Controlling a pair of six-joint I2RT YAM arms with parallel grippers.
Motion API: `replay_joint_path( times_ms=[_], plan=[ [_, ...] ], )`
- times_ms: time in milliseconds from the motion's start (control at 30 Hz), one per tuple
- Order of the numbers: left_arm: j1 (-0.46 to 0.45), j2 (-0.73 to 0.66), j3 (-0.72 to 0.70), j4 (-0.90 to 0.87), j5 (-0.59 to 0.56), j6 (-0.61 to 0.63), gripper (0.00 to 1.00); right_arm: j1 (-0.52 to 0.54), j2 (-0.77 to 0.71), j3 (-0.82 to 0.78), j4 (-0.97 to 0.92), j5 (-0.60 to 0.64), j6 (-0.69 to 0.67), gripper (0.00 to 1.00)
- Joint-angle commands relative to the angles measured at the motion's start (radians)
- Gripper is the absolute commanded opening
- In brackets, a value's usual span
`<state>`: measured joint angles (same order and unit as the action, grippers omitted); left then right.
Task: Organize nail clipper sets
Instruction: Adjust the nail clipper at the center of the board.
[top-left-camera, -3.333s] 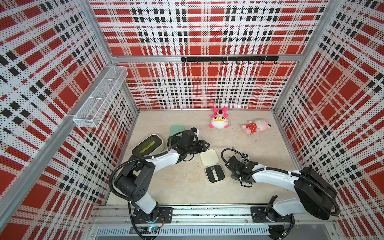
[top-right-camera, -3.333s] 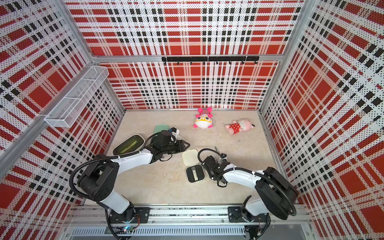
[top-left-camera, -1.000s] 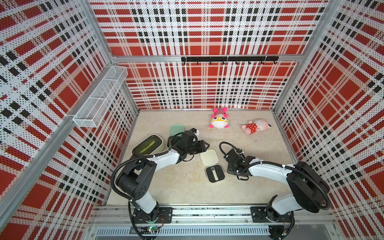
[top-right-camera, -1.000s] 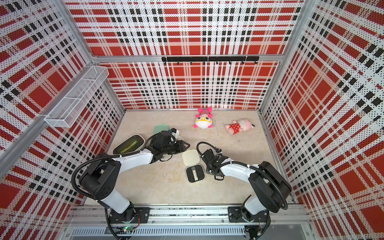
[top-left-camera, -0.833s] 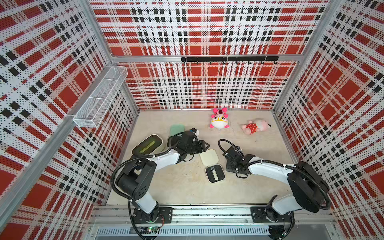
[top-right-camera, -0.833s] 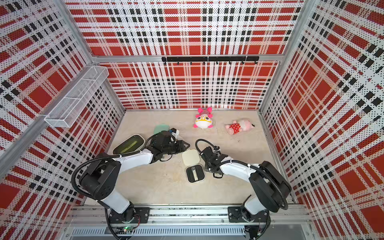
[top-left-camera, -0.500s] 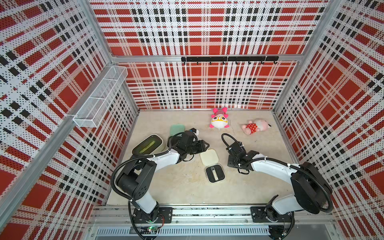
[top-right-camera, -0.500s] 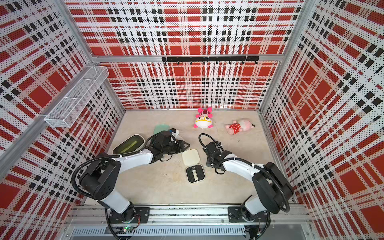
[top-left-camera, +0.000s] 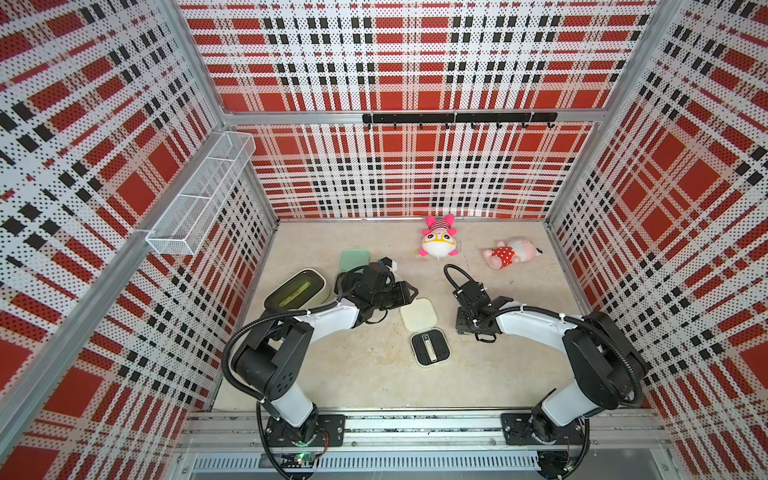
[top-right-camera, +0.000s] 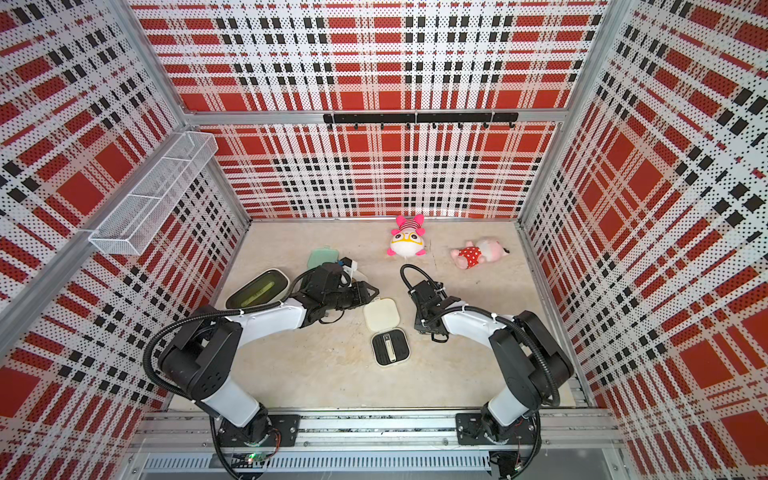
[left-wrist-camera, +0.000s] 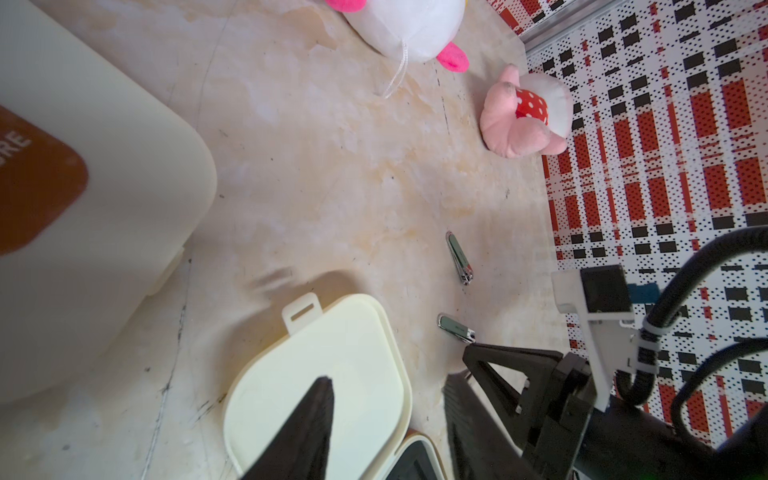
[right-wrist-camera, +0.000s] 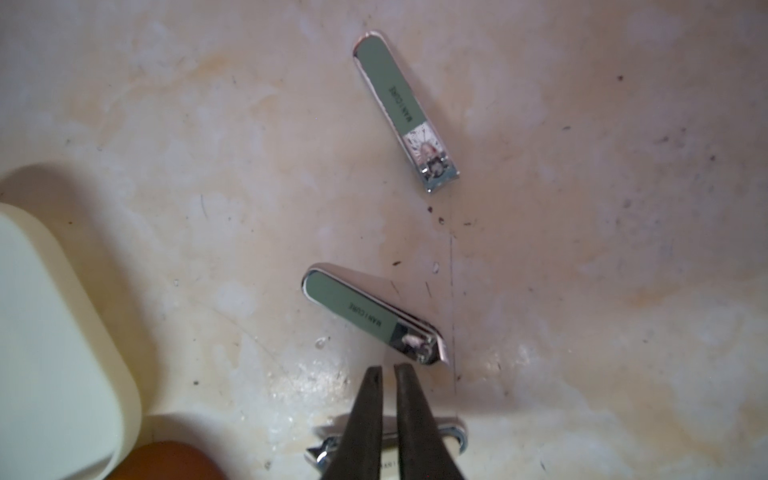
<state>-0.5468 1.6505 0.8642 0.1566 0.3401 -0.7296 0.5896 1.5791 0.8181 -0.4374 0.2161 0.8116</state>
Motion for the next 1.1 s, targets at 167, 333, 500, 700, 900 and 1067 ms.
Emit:
replay_joint_path(
  times_ms=[167,333,500,700,900,1067],
  plan=[
    [-0.007,0.000,-0.009,0.018,0.004,0.002,0.48,-0.005,-0.036,-0.060,0.001,-0.004,0.028,0.11],
    [-0.011,0.006,-0.009,0.021,0.004,0.000,0.48,-0.001,-0.080,-0.104,-0.004,-0.004,0.045,0.10],
    [-0.014,0.007,-0.004,0.024,0.005,-0.002,0.48,0.031,-0.121,-0.138,-0.013,-0.035,0.074,0.10],
    [-0.018,0.010,0.000,0.024,0.005,-0.002,0.48,0.087,-0.159,-0.164,-0.037,-0.022,0.129,0.10],
    [-0.019,0.014,0.008,0.021,0.007,-0.002,0.48,0.094,-0.211,-0.154,-0.087,0.034,0.149,0.17],
    [-0.027,0.030,0.015,0.018,0.016,0.001,0.48,0.093,-0.204,-0.084,-0.112,0.041,0.095,0.24]
  ],
)
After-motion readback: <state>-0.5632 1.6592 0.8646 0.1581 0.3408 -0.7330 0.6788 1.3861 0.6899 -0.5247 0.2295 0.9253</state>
